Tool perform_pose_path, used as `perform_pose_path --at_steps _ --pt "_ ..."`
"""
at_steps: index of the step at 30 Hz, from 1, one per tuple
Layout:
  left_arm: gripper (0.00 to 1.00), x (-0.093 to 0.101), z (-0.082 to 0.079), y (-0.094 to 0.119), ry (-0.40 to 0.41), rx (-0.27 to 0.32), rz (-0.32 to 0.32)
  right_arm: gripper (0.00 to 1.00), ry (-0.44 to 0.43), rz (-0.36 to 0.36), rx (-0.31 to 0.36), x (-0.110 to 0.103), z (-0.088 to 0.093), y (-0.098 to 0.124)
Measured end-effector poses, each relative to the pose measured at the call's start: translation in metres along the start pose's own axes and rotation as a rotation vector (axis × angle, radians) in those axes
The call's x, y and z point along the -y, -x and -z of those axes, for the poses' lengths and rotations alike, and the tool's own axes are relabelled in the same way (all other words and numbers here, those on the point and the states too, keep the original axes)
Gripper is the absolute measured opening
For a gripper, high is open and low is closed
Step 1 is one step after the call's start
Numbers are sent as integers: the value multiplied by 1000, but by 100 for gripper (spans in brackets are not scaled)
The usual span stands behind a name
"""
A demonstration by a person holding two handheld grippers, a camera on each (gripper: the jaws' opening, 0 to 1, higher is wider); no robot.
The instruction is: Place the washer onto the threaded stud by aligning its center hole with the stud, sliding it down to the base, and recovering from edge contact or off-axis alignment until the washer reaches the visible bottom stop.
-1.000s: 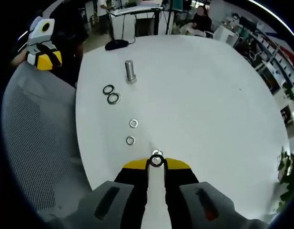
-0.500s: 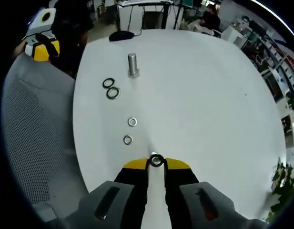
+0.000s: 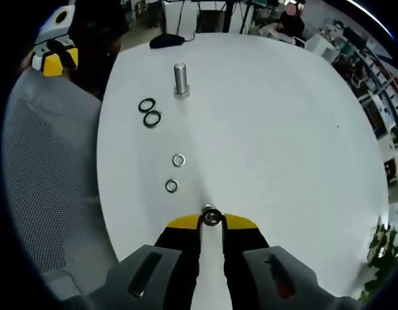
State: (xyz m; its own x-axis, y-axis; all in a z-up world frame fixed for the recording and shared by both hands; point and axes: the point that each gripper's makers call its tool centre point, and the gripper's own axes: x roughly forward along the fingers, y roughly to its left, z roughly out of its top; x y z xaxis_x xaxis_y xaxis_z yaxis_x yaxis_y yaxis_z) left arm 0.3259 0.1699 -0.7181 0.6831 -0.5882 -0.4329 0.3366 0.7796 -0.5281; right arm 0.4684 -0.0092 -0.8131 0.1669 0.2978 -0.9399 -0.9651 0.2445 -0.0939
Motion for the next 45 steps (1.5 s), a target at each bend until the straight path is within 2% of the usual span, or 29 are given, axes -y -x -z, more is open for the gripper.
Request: perform_pose_path --at_steps 33,45 --pt "10 0 0 0 11 0 -1 13 10 -72 -75 -2 11 -42" --pt "10 1 1 -1 10 -8 2 13 8 -69 -78 -4 13 -45"
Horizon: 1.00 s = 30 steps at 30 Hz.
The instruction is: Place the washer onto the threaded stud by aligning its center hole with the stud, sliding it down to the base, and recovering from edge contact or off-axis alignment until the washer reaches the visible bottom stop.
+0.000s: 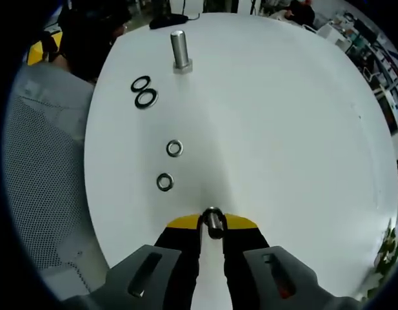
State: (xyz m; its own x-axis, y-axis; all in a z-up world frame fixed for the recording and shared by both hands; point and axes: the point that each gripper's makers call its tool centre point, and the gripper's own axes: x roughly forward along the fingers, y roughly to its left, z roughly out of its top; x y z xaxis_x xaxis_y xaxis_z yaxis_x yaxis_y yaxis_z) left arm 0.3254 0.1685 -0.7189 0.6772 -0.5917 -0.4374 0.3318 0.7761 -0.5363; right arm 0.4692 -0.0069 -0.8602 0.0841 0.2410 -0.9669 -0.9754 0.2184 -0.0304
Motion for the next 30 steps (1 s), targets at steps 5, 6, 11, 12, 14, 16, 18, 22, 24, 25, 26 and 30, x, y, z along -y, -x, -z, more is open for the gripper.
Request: perform_pose_path --at_steps 5,6,11,12,14,16,18,22,24,25,26,30 --pt "10 0 1 0 -1 -3 1 18 -17 -1 4 0 0 1" --pt "10 0 1 0 0 -4 1 21 -27 11 7 2 0 2" --pt "10 0 0 0 -2 1 0 30 -57 37 27 0 1 9" --pt "10 0 0 0 -3 3 -1 30 -64 41 36 0 1 10" --pt "10 0 0 0 0 2 0 31 -85 55 52 0 2 14" --pt "10 0 0 0 -4 -1 2 32 -104 68 66 0 3 19" --pt "10 1 1 0 -5 -3 5 32 -122 70 76 0 5 22" --pt "10 1 0 0 -5 1 7 31 -139 65 83 -5 10 28" --pt "10 1 0 0 -6 0 8 31 -145 63 83 -6 13 29" --pt "10 1 0 0 -7 0 9 31 -149 61 86 -8 13 30" --pt "10 1 0 0 -8 0 9 31 -152 61 88 -8 13 31" --pt "10 1 0 0 -8 0 6 31 -181 31 116 -21 10 32"
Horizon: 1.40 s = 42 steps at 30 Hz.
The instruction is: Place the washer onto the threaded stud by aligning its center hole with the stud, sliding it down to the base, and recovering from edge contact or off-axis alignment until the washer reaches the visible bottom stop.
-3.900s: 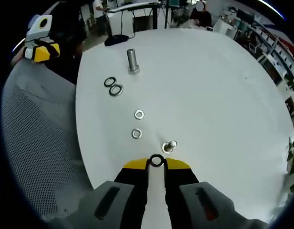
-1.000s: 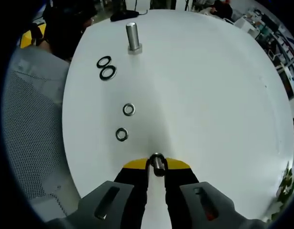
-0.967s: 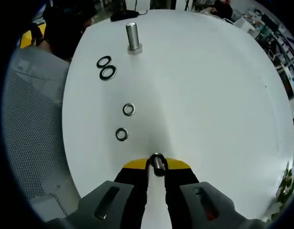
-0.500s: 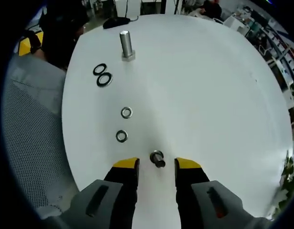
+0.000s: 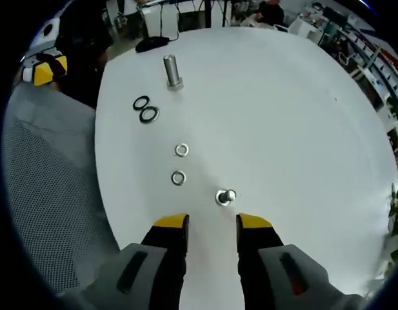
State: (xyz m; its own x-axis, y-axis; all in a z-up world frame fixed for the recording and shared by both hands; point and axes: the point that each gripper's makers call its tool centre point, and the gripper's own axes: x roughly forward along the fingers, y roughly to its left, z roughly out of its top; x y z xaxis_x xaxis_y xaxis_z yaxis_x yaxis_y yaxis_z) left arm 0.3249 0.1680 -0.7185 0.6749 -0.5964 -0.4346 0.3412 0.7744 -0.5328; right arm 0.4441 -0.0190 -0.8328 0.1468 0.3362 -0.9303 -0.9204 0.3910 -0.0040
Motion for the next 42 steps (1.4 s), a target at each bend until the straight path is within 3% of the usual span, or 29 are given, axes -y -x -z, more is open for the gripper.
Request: perform_pose_path --at_steps 6,19,30,42 --pt "10 0 -1 0 1 3 0 30 -4 -53 10 -18 -1 -6" --pt "10 -1 -1 0 3 9 -6 30 19 -97 57 -40 -17 -19" --pt "10 -2 -3 1 4 18 -9 24 34 -75 100 -40 -28 -33" --pt "10 -1 -2 1 5 14 -6 22 18 -56 109 -38 -27 -46"
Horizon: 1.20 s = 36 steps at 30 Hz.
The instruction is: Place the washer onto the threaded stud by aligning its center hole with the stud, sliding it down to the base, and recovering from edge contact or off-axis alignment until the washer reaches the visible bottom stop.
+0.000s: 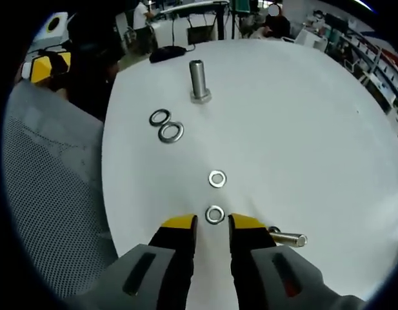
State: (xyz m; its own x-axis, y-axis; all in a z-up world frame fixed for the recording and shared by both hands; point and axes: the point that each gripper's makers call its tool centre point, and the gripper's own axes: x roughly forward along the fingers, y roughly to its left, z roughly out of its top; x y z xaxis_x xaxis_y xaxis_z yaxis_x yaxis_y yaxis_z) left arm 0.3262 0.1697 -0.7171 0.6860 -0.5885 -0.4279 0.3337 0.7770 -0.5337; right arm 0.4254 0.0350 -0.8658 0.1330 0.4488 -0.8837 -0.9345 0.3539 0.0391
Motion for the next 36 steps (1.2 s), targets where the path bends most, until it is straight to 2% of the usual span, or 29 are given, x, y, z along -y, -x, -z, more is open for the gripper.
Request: perform_pose_path --at_steps 5,10,18,29,36 --pt "10 0 0 0 0 -2 1 18 55 28 2 4 1 -1" --pt "10 0 0 0 1 -1 1 17 41 33 17 3 -2 -2" --pt "10 0 1 0 -1 -6 0 14 75 27 8 -1 -3 -2" --pt "10 0 1 -1 -4 -8 1 13 44 30 57 5 -16 19" --pt "10 0 1 0 -4 -10 1 13 80 7 42 2 -18 30"
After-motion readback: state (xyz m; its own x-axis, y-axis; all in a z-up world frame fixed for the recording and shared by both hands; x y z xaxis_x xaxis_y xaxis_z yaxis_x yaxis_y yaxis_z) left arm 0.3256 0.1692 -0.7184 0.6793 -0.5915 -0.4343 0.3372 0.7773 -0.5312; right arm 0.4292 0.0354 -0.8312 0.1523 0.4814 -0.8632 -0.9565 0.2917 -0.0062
